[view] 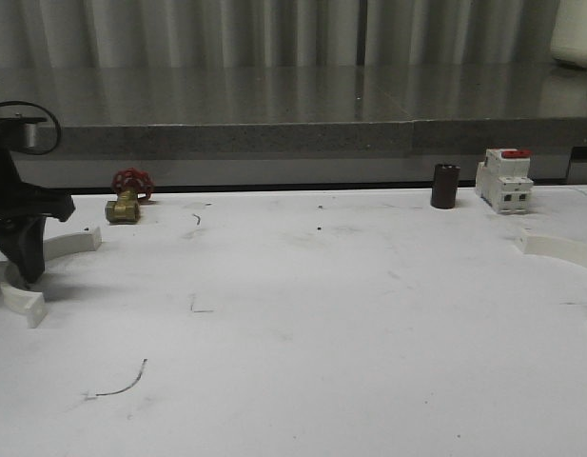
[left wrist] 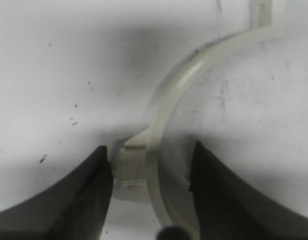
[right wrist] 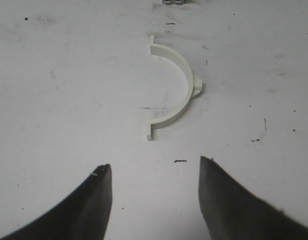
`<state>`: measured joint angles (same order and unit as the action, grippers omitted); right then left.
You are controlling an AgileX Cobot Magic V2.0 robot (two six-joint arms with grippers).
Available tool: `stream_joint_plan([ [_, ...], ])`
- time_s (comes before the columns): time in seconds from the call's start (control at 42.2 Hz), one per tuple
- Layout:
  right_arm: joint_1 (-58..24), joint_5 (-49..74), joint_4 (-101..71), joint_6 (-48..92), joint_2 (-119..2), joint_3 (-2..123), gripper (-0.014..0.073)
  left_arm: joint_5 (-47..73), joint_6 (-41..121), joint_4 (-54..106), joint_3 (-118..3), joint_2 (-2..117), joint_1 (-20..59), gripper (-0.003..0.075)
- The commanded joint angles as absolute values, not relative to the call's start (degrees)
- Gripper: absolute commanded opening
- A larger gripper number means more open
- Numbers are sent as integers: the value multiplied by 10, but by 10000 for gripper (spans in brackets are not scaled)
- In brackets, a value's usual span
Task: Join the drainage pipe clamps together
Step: 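Reach the left gripper down and grasp the white half-ring clamp's tab, then lift the half-ring with the left gripper and lower it at table center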
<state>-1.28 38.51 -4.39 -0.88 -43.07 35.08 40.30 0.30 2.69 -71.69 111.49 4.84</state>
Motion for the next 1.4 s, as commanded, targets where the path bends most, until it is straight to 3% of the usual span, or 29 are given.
stream_joint_plan([
  [0.0,-10,356,-38,-5,-431,369,427,385,3,33,-733,1088,51,213],
  [0.142,-10,356,-38,-5,-431,369,427,379,3,33,-733,1088,51,109],
  [0.237,-10,356,-38,-5,-431,369,427,390,3,33,-733,1088,51,80],
  [0.474,-10,356,-38,-5,-431,369,427,398,3,59,-733,1039,73,83],
  [0.805,-10,357,-38,-5,-431,369,427,396,-36,61,-741,1012,206,85],
  [1.066,-10,357,-38,-5,-431,369,427,397,-110,57,-792,1058,285,85],
  [1.374,-10,357,-38,-5,-431,369,427,430,-245,50,-863,1120,314,85],
])
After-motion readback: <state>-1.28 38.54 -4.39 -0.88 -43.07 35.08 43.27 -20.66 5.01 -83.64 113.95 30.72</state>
